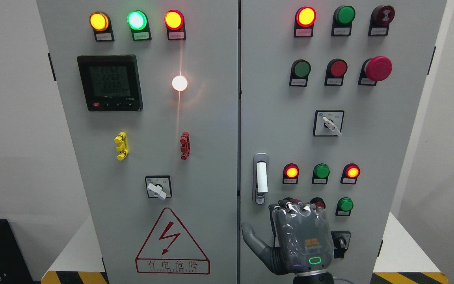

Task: Release door handle

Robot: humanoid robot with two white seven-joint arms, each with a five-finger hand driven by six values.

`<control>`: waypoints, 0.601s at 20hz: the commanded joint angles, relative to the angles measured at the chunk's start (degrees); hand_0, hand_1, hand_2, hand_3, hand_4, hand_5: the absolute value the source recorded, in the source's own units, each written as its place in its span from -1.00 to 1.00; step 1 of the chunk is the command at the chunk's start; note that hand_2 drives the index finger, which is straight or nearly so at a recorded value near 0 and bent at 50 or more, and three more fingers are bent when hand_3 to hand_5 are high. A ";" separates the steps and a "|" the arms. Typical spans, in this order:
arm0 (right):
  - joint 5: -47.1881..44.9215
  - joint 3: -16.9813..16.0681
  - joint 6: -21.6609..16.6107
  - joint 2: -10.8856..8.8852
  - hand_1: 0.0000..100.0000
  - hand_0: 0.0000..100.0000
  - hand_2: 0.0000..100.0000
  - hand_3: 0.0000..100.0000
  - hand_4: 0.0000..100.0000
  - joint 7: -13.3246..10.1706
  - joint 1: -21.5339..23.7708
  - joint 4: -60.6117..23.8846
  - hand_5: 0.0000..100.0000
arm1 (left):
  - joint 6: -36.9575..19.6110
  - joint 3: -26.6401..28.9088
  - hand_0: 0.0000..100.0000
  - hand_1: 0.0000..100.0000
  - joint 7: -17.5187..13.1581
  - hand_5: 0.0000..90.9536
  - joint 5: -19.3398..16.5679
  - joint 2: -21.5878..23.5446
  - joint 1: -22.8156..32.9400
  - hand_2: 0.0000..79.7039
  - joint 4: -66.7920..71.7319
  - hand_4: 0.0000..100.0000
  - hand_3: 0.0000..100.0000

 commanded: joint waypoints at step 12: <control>0.21 -1.04 2.93 0.08 -0.53 -0.51 1.00 1.00 1.00 2.40 -5.94 5.84 1.00 | 0.01 0.00 -0.76 0.11 0.02 -1.00 -0.03 0.00 1.14 -1.00 0.00 -1.00 -1.00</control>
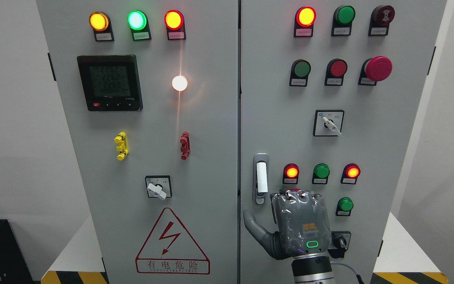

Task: Release door handle

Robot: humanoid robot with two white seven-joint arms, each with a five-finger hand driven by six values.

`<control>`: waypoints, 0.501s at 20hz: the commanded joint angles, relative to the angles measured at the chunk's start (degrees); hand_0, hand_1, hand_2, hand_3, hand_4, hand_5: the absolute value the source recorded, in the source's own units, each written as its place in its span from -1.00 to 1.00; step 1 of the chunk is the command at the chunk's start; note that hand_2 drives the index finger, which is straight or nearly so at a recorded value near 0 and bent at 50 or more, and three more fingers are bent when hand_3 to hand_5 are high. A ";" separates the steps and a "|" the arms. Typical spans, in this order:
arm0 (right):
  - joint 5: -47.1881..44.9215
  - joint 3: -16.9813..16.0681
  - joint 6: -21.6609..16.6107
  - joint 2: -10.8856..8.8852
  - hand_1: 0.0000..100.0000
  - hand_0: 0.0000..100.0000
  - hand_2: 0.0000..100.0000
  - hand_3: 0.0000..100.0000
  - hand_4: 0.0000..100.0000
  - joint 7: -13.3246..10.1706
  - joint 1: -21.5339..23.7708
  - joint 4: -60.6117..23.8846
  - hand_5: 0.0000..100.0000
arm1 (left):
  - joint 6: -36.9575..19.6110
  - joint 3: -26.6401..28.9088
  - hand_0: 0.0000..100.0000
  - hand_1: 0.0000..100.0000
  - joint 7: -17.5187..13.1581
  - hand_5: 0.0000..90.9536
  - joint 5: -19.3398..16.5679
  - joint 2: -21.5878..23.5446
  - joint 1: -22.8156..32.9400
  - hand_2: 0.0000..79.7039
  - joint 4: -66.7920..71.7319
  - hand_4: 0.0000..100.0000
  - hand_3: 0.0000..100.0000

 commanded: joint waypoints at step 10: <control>0.02 -0.37 0.97 0.06 -0.58 -0.49 1.00 1.00 1.00 1.08 -2.61 2.17 1.00 | 0.01 0.00 -0.76 0.11 0.02 -1.00 -0.03 0.00 1.14 -1.00 0.00 -1.00 -1.00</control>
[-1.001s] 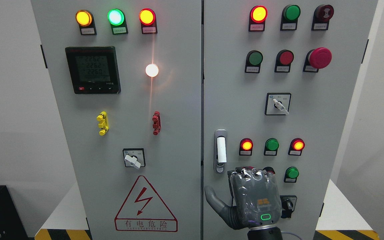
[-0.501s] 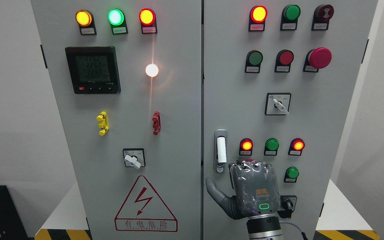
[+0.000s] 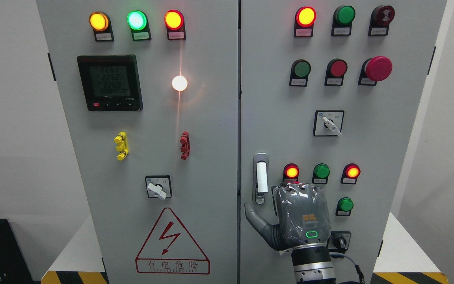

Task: Release door handle

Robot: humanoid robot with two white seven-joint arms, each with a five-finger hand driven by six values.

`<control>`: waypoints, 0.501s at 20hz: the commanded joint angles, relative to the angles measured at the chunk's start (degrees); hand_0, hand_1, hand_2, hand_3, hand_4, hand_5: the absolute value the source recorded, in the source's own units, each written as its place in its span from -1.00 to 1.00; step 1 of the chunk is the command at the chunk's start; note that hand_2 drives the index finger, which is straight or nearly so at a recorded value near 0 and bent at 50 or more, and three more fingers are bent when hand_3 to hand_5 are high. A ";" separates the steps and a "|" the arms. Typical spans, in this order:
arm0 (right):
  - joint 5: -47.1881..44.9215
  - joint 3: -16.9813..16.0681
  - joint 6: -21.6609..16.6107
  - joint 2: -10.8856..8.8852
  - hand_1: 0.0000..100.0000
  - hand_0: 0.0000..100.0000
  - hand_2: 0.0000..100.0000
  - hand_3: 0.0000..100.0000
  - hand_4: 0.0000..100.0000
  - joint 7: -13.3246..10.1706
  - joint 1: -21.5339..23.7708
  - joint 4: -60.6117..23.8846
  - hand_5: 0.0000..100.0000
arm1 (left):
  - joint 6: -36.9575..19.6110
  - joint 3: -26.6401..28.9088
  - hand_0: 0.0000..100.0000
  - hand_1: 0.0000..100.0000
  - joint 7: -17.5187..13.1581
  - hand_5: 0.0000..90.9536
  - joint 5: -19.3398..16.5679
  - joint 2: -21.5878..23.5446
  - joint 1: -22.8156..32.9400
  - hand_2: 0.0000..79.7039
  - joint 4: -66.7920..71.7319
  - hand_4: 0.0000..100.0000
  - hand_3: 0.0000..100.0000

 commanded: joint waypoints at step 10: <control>0.01 -0.23 0.10 0.02 -0.60 -0.37 1.00 1.00 1.00 0.08 -1.49 1.30 1.00 | 0.01 0.00 -0.76 0.11 0.02 -1.00 -0.02 0.00 1.14 -1.00 0.00 -1.00 -1.00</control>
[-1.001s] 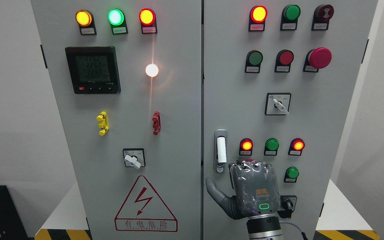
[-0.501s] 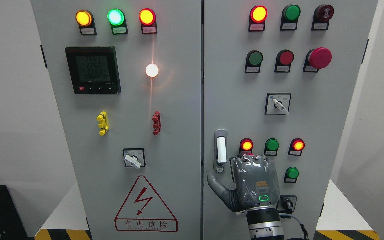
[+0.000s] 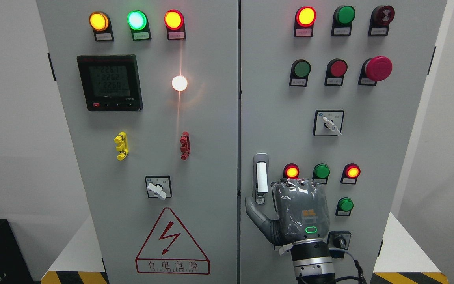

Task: Release door handle

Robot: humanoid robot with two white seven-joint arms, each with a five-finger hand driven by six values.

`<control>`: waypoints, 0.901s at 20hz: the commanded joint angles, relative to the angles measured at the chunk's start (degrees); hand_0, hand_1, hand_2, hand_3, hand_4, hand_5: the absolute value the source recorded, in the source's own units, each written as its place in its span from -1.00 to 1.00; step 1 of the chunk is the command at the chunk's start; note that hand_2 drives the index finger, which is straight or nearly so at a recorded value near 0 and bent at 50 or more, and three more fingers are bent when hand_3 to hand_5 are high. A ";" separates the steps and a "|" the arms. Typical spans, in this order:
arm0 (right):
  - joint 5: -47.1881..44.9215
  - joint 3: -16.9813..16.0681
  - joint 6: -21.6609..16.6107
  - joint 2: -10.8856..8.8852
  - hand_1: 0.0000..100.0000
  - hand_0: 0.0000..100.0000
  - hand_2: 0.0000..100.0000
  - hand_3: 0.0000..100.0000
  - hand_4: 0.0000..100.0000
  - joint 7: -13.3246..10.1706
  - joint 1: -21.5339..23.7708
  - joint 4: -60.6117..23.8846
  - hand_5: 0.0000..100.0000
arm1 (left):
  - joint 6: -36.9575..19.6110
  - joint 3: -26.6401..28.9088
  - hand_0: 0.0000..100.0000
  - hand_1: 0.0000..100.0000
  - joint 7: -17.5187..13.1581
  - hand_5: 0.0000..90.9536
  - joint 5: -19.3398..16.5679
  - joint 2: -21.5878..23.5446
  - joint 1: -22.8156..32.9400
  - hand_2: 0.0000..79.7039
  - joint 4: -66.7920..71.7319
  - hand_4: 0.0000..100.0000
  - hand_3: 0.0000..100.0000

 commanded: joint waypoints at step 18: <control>-0.09 -0.55 0.82 0.00 -0.56 -0.23 1.00 1.00 1.00 0.00 -1.16 1.03 1.00 | 0.01 -0.01 -0.76 0.11 0.02 -1.00 -0.02 0.00 1.14 -1.00 0.00 -1.00 -1.00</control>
